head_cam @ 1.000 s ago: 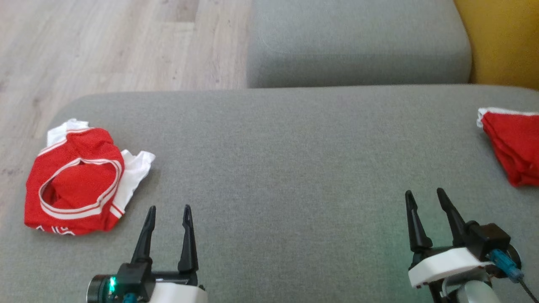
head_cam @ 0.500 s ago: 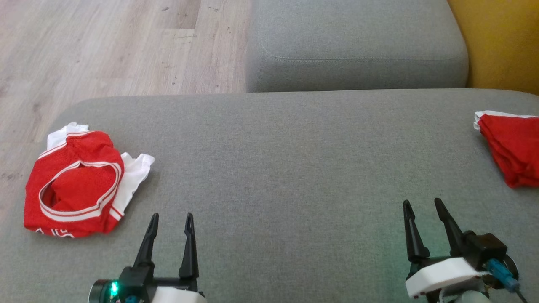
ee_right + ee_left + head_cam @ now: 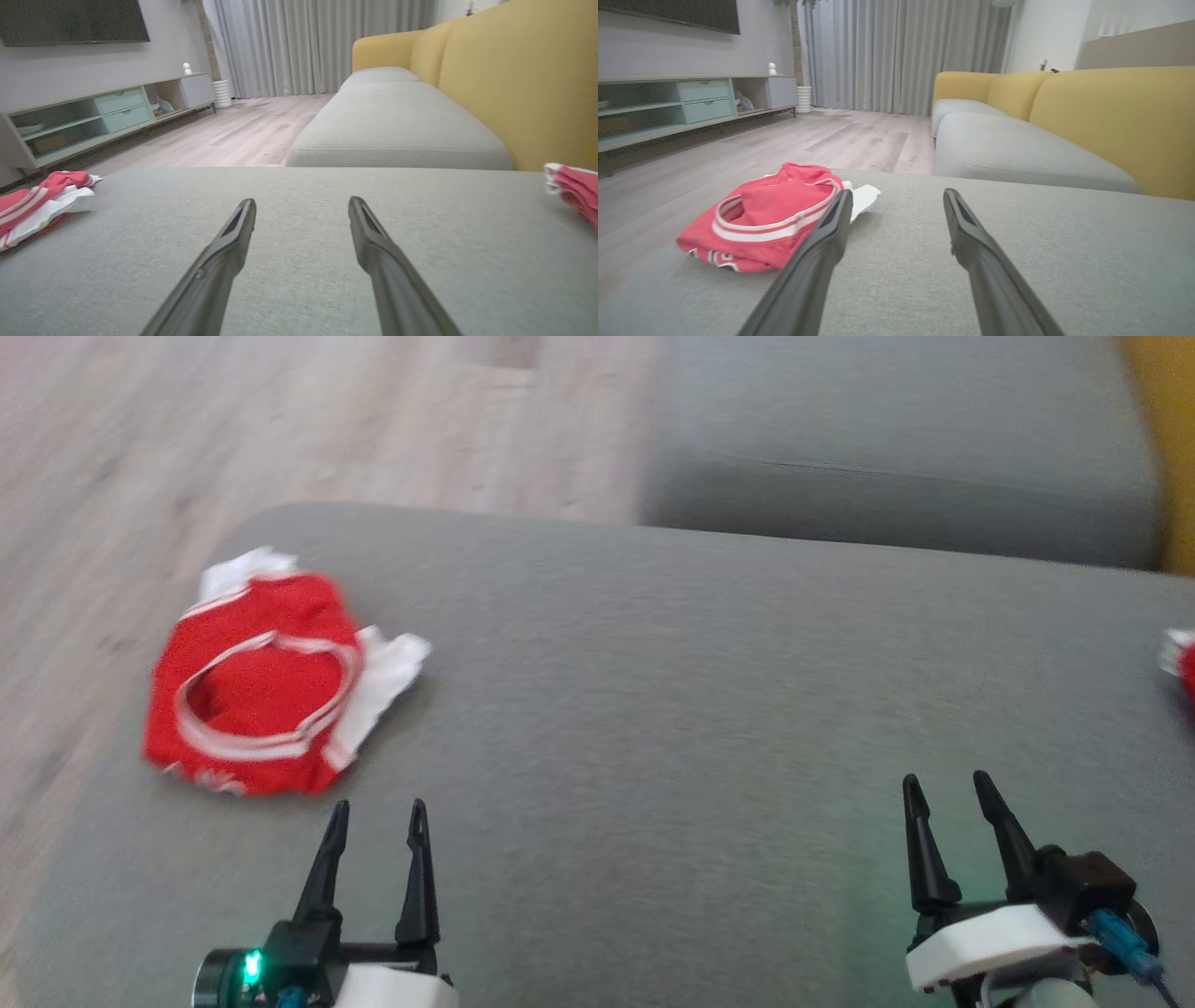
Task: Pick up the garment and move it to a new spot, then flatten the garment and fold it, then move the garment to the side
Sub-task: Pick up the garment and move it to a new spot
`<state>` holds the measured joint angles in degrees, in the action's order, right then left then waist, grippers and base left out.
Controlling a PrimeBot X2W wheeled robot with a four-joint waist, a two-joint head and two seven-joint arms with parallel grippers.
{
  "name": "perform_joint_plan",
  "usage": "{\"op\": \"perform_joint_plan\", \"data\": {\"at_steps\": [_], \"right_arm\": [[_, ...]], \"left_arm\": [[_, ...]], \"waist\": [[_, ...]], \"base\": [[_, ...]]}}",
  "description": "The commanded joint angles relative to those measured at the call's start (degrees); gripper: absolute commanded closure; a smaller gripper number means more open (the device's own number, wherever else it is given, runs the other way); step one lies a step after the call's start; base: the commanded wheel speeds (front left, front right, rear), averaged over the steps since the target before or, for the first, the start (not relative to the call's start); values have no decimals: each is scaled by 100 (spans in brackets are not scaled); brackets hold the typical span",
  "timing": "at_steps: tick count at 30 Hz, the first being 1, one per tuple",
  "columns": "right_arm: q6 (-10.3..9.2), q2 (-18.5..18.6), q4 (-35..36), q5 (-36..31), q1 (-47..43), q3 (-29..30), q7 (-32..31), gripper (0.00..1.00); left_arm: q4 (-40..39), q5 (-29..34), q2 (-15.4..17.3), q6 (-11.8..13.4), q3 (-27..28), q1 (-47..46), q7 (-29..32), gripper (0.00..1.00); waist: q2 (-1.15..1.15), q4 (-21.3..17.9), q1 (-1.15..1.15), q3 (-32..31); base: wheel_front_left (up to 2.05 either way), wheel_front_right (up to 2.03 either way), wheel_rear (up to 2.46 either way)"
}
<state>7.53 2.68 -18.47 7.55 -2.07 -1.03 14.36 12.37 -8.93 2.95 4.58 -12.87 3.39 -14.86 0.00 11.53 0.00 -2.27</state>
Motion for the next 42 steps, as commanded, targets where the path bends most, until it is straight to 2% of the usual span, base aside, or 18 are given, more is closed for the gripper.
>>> {"op": "perform_joint_plan", "data": {"at_steps": [1, 5, 6, 9, 11, 12, 15, 20, 23, 27, 28, 30, 36, 37, 38, 39, 40, 42], "right_arm": [[-4, 21, 225, 2, 130, -119, 63, 0], [-4, 21, 260, -20, 165, -145, 63, 0], [-4, 21, 287, -35, 183, -131, 63, 0], [-4, 43, 313, -141, 330, -228, 63, 0], [-4, 247, 278, -235, 517, -452, 63, 0], [-4, 247, 278, -235, 517, -452, 63, 0], [-4, 545, 316, -262, 649, -505, 63, 0], [-4, 1050, 537, -330, 787, -415, 63, 0], [-4, 1314, 639, -350, 864, -381, 63, 0], [-4, 1539, 741, -372, 947, -365, 63, 0], [-4, 1603, 779, -369, 989, -338, 63, 0], [-4, 1633, 828, -380, 1015, -302, 63, 0], [-4, 1677, 889, -372, 1006, -246, 63, 0], [-4, 1679, 893, -371, 1003, -244, 63, 0], [-4, 1679, 895, -370, 1004, -240, 63, 0], [-4, 1676, 893, -371, 1009, -236, 63, 0], [-4, 1673, 887, -373, 1018, -237, 63, 0], [-4, 1661, 881, -379, 1050, -251, 63, 0]], "left_arm": [[-235, 22, -7, 47, 201, -313, -14, 0], [-311, 3, -7, 110, 290, -249, -14, 0], [-350, 1, -7, 125, 357, -226, -14, 0], [-492, -41, -7, 196, 550, -261, -14, 0], [-641, -112, -7, 256, 703, -441, -14, 0], [-641, -112, -7, 256, 703, -441, -14, 0], [-696, -150, -7, 219, 722, -812, -14, 0], [-435, -106, -7, -103, 508, -1788, -14, 0], [56, -89, -7, -292, 314, -2435, -14, 0], [1185, -116, -7, -366, 160, -3153, -14, 0], [1831, -124, -7, -339, 153, -3421, -14, 0], [2375, -158, -7, -268, 170, -3632, -14, 0], [3216, -200, -7, 69, 249, -3932, -14, 0], [3291, -229, -7, 74, 265, -3955, -14, 7], [3356, -259, -7, 76, 289, -3980, -14, 47], [3422, -265, -7, 77, 298, -4003, -14, 67], [3507, -272, -7, 69, 297, -4022, -14, 100], [3611, -291, -7, 53, 294, -4071, -14, 100]], "waist": [[0, 679, 0, 129], [0, 1386, 0, 224], [0, 1700, 0, 285], [0, 1904, 0, 569], [0, 1969, 0, 908], [0, 1969, 0, 908], [0, 1997, 0, 1325], [0, 1870, 0, 2023], [0, 1711, 0, 2355], [0, 1471, 0, 2661], [0, 1361, 0, 2759], [0, 1279, 0, 2837], [0, 1185, 0, 2917], [0, 1182, 0, 2921], [0, 1180, 0, 2925], [0, 1178, 0, 2926], [0, 1176, 0, 2924], [0, 1172, 0, 2910]], "base": [[0, 0, 0], [0, 0, 0], [0, 0, 0], [0, 0, 0], [0, 0, 0], [0, 0, 0], [0, 0, 0], [0, 0, 0], [0, 0, 0], [0, 0, 0], [0, 0, 0], [0, 0, 0], [0, 0, 0], [0, 0, 0], [0, 0, 0], [0, 0, 0], [0, 0, 0], [0, 0, 0]]}}
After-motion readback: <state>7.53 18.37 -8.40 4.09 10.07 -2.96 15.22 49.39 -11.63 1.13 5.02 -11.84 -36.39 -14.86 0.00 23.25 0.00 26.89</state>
